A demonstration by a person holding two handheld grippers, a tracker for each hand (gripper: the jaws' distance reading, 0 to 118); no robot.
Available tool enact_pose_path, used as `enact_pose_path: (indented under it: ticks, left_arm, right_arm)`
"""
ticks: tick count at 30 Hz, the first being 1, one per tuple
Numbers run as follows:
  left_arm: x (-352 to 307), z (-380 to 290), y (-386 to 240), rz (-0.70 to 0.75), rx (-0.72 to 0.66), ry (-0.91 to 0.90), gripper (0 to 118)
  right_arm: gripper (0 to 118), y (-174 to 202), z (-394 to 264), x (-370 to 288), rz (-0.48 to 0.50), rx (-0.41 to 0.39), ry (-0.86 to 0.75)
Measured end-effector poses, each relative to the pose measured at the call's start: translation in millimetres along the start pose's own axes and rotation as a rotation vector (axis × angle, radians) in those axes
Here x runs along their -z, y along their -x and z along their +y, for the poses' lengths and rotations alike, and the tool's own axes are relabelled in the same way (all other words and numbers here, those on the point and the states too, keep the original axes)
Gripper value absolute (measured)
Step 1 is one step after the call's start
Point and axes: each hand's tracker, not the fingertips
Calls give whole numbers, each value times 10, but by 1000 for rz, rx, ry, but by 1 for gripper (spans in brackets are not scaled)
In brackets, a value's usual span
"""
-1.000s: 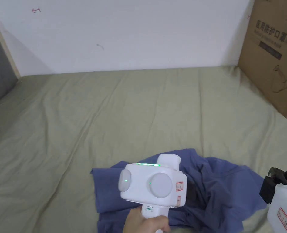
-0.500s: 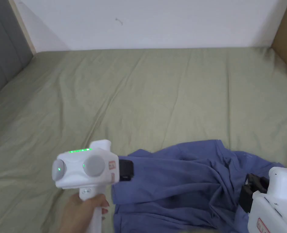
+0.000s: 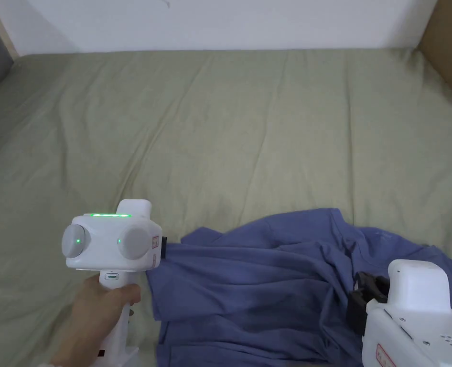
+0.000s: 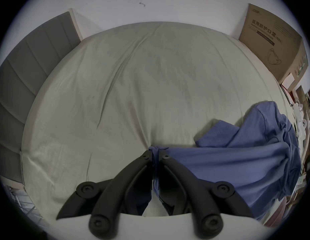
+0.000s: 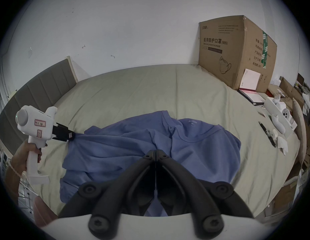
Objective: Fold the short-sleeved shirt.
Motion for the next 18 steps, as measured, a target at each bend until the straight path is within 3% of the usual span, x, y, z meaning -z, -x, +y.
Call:
enact_pose_path:
  ticks: [5, 6, 7, 9, 10, 11, 14, 16, 18]
  left_arm:
    - [-279, -5, 186, -88, -88, -53, 5]
    - [-354, -2, 222, -110, -110, -71, 5]
    - [-429, -2, 250, -136, -125, -90, 5]
    - [-558, -4, 287, -155, -129, -119, 5]
    - [-613, -11, 285, -149, -118, -120, 5]
    - [-657, -19, 281, -149, -113, -127, 5]
    - [-764, -81, 288, -152, -101, -150, 5]
    - [-785, -111, 304, -155, -106, -143, 5]
    - [-753, -153, 327, -163, -111, -141, 5]
  right_arm:
    - [3, -56, 374, 153, 168, 10, 39]
    - [7, -53, 507, 232, 186, 14, 42]
    - [32, -53, 650, 350, 228, 11, 64]
    - [95, 0, 914, 689, 307, -3, 177]
    - [112, 50, 1018, 933, 351, -12, 243]
    - [112, 83, 1061, 1074, 350, -27, 258]
    - [112, 346, 1211, 1696, 224, -187, 294]
    - [111, 544, 1189, 1987, 194, -280, 355]
    - [109, 646, 1130, 2222, 189, -292, 442]
